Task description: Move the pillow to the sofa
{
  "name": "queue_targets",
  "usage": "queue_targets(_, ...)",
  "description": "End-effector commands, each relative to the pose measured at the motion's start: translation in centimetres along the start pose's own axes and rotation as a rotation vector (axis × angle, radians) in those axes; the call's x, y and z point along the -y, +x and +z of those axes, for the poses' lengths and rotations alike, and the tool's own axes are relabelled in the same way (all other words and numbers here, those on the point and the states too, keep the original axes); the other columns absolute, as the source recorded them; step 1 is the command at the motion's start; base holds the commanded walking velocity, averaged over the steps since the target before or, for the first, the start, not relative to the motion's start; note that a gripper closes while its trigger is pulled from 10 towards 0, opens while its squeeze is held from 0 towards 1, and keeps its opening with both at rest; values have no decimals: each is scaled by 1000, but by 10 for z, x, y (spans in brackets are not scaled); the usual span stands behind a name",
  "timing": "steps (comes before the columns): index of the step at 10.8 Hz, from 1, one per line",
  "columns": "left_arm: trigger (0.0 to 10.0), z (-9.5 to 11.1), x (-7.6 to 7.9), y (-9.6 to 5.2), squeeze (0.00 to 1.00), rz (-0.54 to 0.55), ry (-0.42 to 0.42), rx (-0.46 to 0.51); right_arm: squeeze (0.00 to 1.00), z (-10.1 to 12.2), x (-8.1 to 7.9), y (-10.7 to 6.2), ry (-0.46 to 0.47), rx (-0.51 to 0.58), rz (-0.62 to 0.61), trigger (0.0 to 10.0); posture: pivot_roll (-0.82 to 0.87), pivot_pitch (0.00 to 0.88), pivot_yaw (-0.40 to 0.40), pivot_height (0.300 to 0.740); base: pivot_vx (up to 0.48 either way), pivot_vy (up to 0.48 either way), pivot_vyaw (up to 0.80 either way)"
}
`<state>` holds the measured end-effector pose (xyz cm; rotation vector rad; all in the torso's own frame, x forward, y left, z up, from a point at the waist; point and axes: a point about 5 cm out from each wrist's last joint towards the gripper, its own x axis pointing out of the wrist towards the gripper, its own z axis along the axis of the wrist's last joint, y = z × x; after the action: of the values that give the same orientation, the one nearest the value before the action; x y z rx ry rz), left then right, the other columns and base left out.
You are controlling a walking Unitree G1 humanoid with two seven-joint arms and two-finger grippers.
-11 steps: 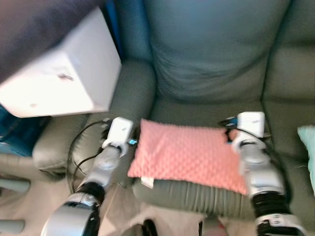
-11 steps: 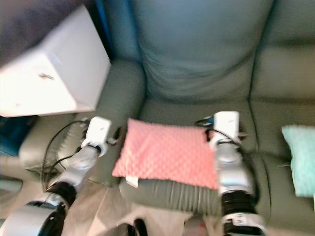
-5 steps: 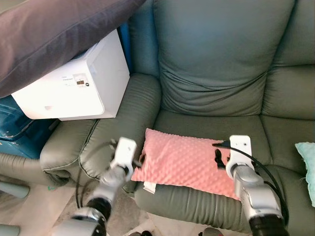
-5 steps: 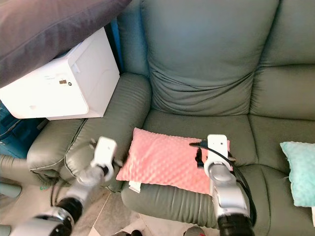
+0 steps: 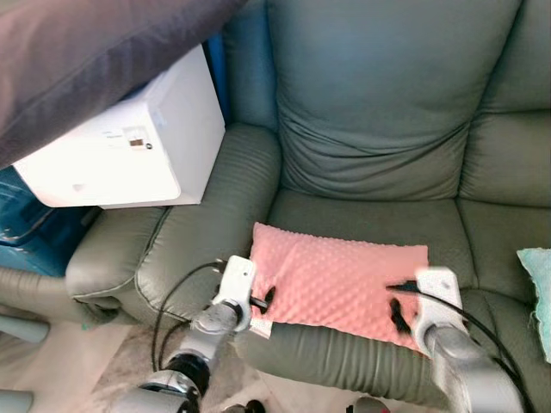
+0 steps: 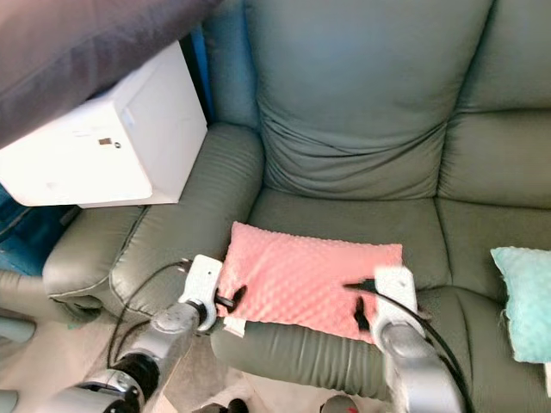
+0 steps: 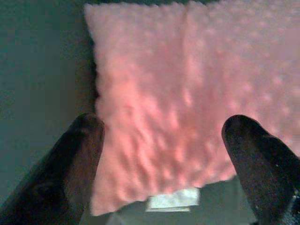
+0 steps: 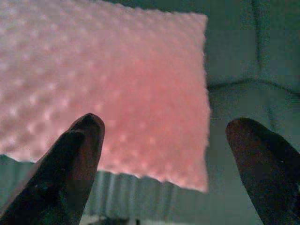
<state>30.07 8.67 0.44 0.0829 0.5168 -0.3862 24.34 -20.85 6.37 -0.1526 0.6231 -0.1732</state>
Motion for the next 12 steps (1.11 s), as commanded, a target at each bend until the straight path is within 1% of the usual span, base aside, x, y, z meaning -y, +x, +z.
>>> queue_targets(1, 10000, -14, 1, -3, 0, 3, -16, -57, 0, 3, -1, -9, -10, 7, 18, 10000, -381, 253, 151, 740, 0, 0, 0)
queue_targets(2, 10000, -15, 3, -2, 0, 10, -14, -69, 0, 3, 2, -10, -15, 9, 13, 10000, -384, 269, 145, 740, 0, 0, 0)
queue_targets(3, 10000, -22, 4, -3, 0, 56, -19, -117, 0, 8, 1, -14, -20, 33, 51, 10000, -385, 284, 135, 740, 0, 0, 0)
queue_targets(4, 10000, -27, -2, -5, 0, 133, -3, -153, 0, 16, -4, -15, -46, 77, 93, 10000, -381, 293, 127, 740, 0, 0, 0)
queue_targets(5, 10000, -27, -10, -6, 0, 200, -10, -149, 0, 22, -10, -17, -38, 101, 136, 10000, -378, 296, 121, 740, 0, 0, 0)
queue_targets(6, 10000, -27, -19, -9, 0, 277, -3, -147, 0, 26, -15, -19, -50, 119, 165, 10000, -371, 303, 115, 740, 0, 0, 0)
queue_targets(7, 10000, -25, -29, -11, 0, 365, -16, -116, 0, 29, -21, -21, -54, 134, 194, 10000, -370, 306, 113, 740, 0, 0, 0)
queue_targets(8, 10000, -22, -35, -13, 0, 412, -10, -91, 0, 29, -25, -23, -50, 139, 214, 10000, -368, 308, 111, 740, 0, 0, 0)
queue_targets(9, 10000, -23, -37, -13, 0, 425, -37, -88, 0, 30, -26, -25, -54, 145, 225, 10000, -369, 315, 108, 740, 0, 0, 0)
queue_targets(10, 10000, -27, -23, -10, 0, 353, -119, -110, 0, 32, -27, -27, -47, 154, 233, 10000, -373, 323, 106, 740, 0, 0, 0)
queue_targets(11, 10000, -27, -16, -8, 0, 326, -145, -122, 0, 33, -27, -27, -40, 163, 239, 10000, -374, 325, 106, 740, 0, 0, 0)
queue_targets(12, 10000, -27, -3, -5, 0, 286, -197, -137, 0, 35, -27, -28, -34, 172, 248, 10000, -381, 331, 104, 740, 0, 0, 0)
